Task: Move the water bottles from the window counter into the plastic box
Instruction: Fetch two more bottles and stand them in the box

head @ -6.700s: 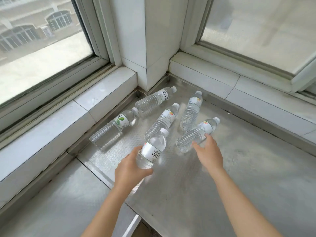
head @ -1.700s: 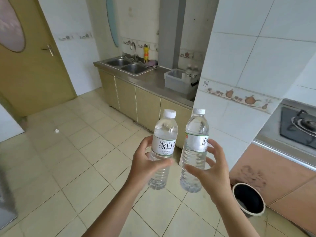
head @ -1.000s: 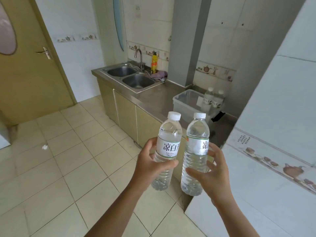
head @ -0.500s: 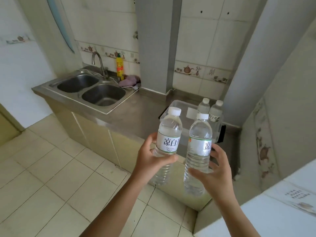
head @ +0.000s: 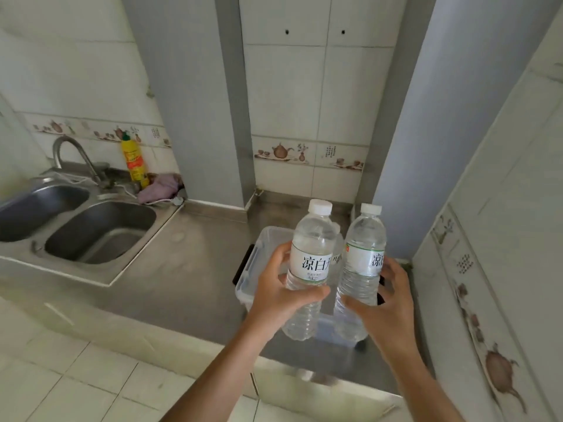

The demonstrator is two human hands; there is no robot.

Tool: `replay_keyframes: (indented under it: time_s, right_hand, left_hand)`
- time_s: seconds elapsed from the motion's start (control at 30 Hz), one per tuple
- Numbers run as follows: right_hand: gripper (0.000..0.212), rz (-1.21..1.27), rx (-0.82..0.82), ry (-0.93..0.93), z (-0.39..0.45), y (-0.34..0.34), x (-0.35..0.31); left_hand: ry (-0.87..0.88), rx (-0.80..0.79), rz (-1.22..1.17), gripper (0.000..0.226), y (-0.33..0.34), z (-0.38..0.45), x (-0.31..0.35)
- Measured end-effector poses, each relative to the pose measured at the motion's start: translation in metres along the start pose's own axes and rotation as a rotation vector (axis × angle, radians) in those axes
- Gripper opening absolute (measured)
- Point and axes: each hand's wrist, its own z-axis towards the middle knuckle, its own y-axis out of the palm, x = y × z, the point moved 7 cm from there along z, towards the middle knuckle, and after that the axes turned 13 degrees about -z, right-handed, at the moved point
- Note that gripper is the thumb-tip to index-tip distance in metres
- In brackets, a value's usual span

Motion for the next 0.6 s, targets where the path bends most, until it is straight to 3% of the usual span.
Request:
replay_keyframes:
  time_s: [0.3, 0.6]
  right_hand:
    - [0.096, 0.029, 0.102, 0.042, 0.06, 0.023, 0.033]
    - [0.089, -0.098, 0.269, 0.212, 0.062, 0.038, 0.066]
  left_hand:
    - [-0.062, -0.113, 0.016, 0.087, 0.04, 0.097, -0.046]
    - [-0.098, -0.189, 0.094, 0.079, 0.041, 0.118, -0.098]
